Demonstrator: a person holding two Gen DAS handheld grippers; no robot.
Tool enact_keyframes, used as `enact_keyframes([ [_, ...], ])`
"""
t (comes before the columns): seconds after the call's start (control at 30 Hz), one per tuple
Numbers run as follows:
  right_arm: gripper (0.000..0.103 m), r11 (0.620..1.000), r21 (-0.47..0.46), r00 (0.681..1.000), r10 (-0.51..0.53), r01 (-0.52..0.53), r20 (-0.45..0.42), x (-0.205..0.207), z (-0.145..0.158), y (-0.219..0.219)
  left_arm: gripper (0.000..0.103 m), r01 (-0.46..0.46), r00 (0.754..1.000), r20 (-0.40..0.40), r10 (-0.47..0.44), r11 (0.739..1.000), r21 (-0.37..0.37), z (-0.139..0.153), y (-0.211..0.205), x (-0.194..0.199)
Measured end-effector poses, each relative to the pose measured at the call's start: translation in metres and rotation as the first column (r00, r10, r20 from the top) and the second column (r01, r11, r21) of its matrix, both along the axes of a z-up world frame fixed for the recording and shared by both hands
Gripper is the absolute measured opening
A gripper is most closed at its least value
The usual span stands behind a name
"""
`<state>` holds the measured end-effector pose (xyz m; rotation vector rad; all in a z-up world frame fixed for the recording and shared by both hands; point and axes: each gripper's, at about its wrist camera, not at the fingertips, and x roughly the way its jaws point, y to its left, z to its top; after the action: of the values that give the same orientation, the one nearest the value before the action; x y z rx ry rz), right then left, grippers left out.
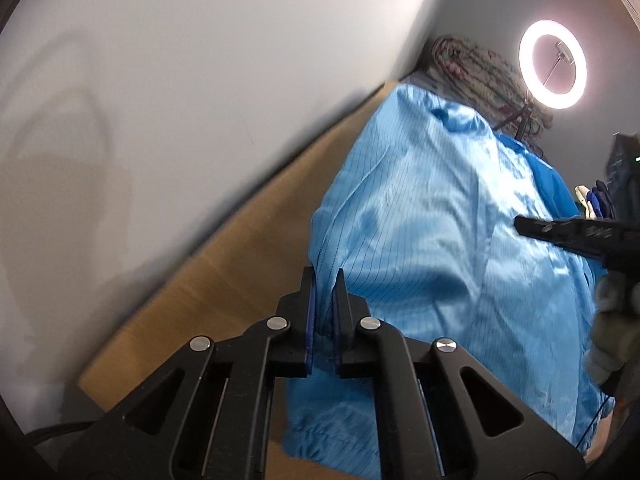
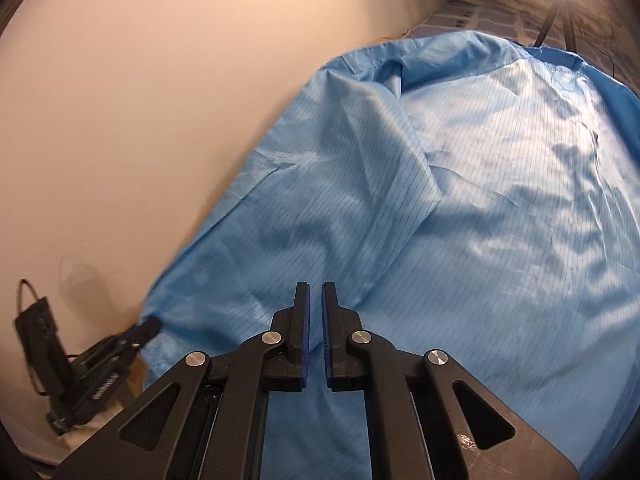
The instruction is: Fold large clothes
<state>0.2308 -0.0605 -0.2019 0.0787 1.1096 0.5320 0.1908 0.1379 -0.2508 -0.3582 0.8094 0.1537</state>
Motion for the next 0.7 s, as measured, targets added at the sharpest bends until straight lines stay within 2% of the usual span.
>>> enact_keyframes([
  [0.1,0.004,1.000,-0.025,0.999,0.010,-0.011,-0.030,0.024,-0.035,0.019,0.004,0.003,1.000,0.025,-0.003,1.000,0.021,0.011,0.002,0.000],
  [0.27,0.004,0.998,-0.055,0.997,-0.011,0.006,-0.080,0.049,-0.069,0.034,0.003,0.006,0.997,0.076,-0.010,0.999,0.051,0.032,0.006,-0.011],
  [0.43,0.005,0.999,0.012,0.990,-0.037,0.039,-0.140,0.071,-0.096,0.045,0.003,0.036,0.992,0.112,-0.048,0.993,0.109,0.047,-0.001,-0.012],
  [0.57,0.005,0.996,0.063,0.985,-0.044,0.055,-0.165,0.084,-0.093,0.043,0.003,0.073,0.988,0.125,-0.095,0.983,0.169,0.053,-0.013,-0.014],
  [0.7,0.005,0.991,0.116,0.990,-0.053,0.069,-0.132,0.107,-0.062,0.043,0.003,0.112,0.980,0.138,-0.141,0.973,0.203,0.057,-0.023,-0.018],
])
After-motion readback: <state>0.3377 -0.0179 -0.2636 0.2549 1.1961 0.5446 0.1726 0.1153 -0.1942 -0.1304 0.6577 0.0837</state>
